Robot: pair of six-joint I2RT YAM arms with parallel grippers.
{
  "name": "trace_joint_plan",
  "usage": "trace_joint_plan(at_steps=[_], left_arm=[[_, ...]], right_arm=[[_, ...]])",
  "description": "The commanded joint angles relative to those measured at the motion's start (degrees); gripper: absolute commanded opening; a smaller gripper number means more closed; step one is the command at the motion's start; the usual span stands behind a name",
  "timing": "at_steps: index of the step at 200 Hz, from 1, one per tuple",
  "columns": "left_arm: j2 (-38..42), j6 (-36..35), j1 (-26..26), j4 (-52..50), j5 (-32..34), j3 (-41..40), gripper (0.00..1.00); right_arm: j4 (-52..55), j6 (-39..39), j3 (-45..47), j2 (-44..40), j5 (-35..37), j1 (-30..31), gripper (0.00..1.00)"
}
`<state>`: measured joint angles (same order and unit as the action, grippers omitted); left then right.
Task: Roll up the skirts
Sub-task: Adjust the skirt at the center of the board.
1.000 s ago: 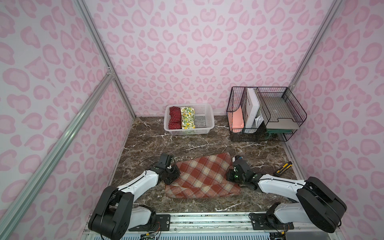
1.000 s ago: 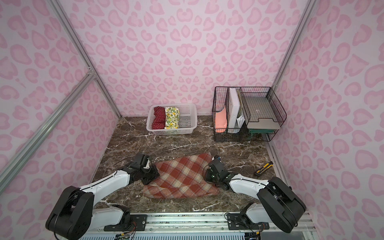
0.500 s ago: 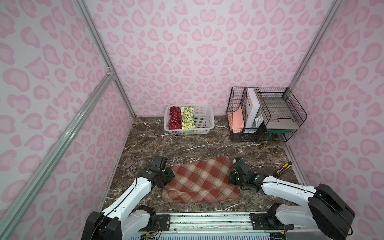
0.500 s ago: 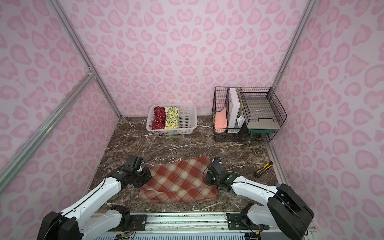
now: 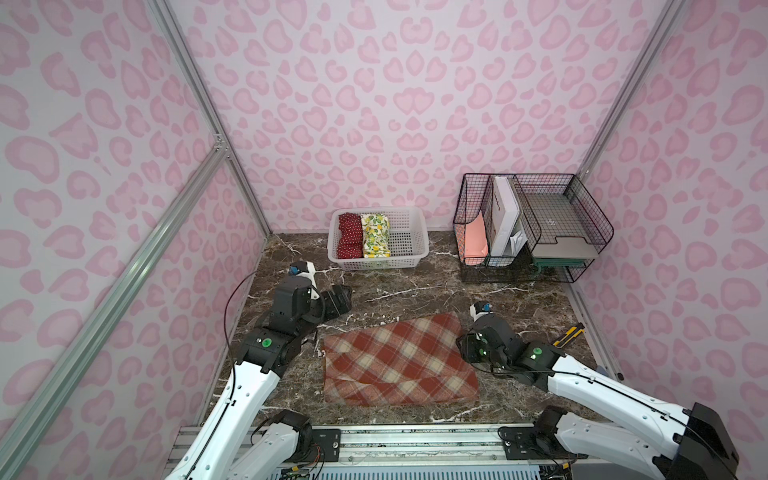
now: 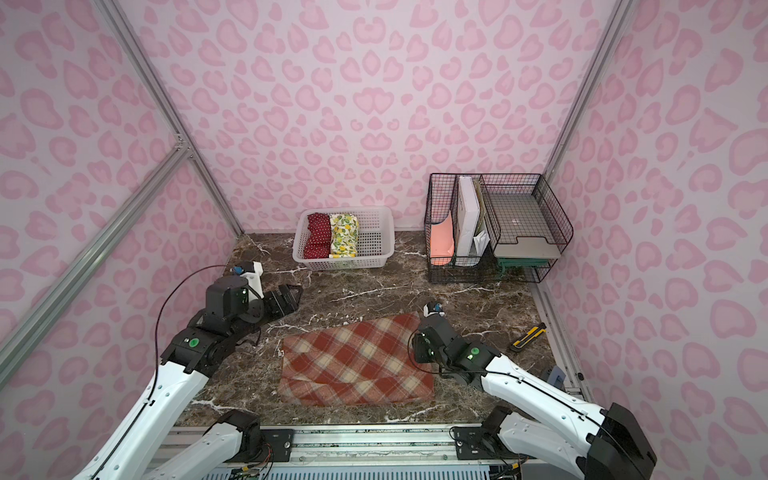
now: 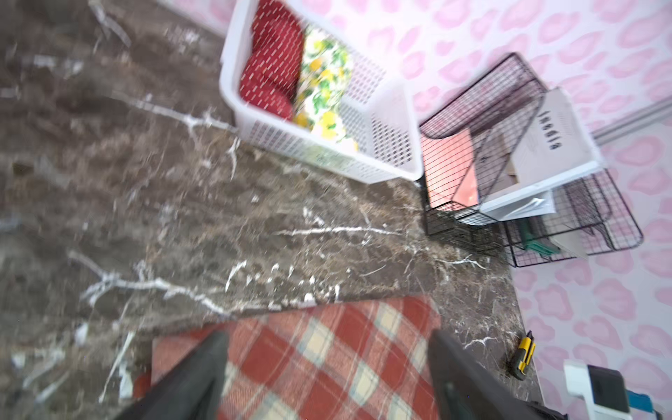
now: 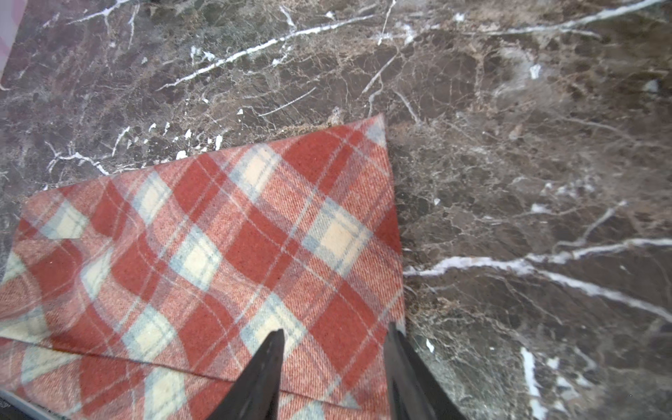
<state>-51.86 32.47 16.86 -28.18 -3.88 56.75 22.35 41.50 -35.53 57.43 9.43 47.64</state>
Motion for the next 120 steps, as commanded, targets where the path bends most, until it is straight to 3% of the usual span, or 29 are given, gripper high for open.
trace_joint_plan(at_steps=[1,8,21,34,56,66,79,96,110,120], left_arm=[[-2.59,-20.90,1.39,2.48,-0.92,5.94,0.98],[-3.79,-26.09,2.21,1.78,-1.31,8.10,0.98],[-5.73,-37.55,2.30,-1.18,-8.81,12.34,0.98],[-5.84,-38.14,1.92,-0.08,-8.71,14.39,0.98],[-3.91,-40.73,-0.31,2.92,-24.74,16.38,0.98],[-4.06,-38.07,-1.29,3.90,-26.74,18.26,0.98],[-5.69,-35.91,-6.14,3.88,-39.57,20.19,0.98],[-8.70,-31.25,-10.67,7.36,-49.30,21.29,0.95],[-10.93,-24.37,-13.41,11.96,-45.58,21.51,0.86],[-9.88,-20.39,-16.85,15.49,-41.32,18.93,0.85]], right_arm=[[-1.51,-2.71,-0.37,-0.94,-1.28,0.05,0.51],[-1.52,-2.98,-0.52,-1.13,-1.30,0.00,0.51],[-1.79,-3.78,-0.73,-1.48,-0.87,0.03,0.51],[-1.85,-4.21,-0.75,-1.91,-0.30,0.08,0.51],[-2.33,-5.08,-0.34,-3.16,1.05,0.03,0.52],[-2.74,-5.82,-0.24,-3.99,1.20,-0.16,0.52],[-2.96,-6.38,-0.39,-5.02,1.38,-0.39,0.53],[-3.99,-7.17,0.10,-6.13,1.01,-0.98,0.53],[-4.33,-7.65,0.25,-6.69,1.00,-1.09,0.54],[-4.09,-7.82,0.20,-6.87,0.65,-1.09,0.54]])
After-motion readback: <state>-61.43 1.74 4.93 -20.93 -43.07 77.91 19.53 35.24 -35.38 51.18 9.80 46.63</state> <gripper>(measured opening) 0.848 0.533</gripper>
